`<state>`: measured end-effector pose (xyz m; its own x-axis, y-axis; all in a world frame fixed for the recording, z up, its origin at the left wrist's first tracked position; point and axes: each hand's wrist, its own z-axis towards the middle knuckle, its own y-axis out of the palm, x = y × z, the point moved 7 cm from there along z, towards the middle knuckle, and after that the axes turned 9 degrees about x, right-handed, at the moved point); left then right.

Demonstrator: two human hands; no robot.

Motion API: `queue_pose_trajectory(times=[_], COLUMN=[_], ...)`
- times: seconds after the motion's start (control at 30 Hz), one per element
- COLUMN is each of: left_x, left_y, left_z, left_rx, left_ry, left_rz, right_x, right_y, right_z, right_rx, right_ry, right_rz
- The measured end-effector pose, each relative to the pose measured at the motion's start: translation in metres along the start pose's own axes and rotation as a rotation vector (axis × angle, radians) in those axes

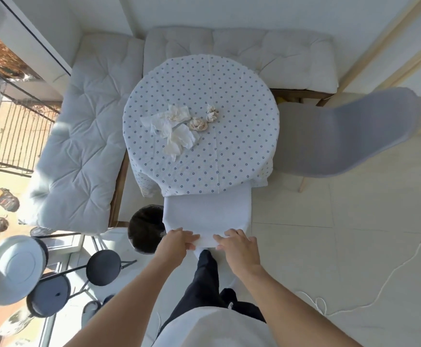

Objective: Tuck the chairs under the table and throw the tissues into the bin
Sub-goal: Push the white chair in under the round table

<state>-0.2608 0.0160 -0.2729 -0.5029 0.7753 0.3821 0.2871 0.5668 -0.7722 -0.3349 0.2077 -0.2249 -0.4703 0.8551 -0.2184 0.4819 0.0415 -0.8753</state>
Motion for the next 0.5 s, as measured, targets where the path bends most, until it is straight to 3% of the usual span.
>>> queue_pose_trajectory(times=[0.13,0.27,0.37,0.5], left_x=[-0.004,0.008,0.021,0.034], left_y=[-0.005,-0.02,-0.041,-0.061], left_z=[0.008,0.019,0.03,0.047], left_rx=[-0.089,-0.231,-0.213,-0.223], left_ry=[-0.067,-0.1,-0.062,0.012], left_rz=[-0.055,-0.084,-0.151,-0.094], right_x=[0.002,0.015,0.028,0.045], right_y=[-0.001,-0.003,-0.018,-0.043], right_z=[0.018,0.033,0.04,0.042], right_rx=[-0.141,-0.35,-0.283,-0.182], right_ry=[-0.009,0.044,0.133,0.216], right_rz=[0.008,0.226,0.437,0.502])
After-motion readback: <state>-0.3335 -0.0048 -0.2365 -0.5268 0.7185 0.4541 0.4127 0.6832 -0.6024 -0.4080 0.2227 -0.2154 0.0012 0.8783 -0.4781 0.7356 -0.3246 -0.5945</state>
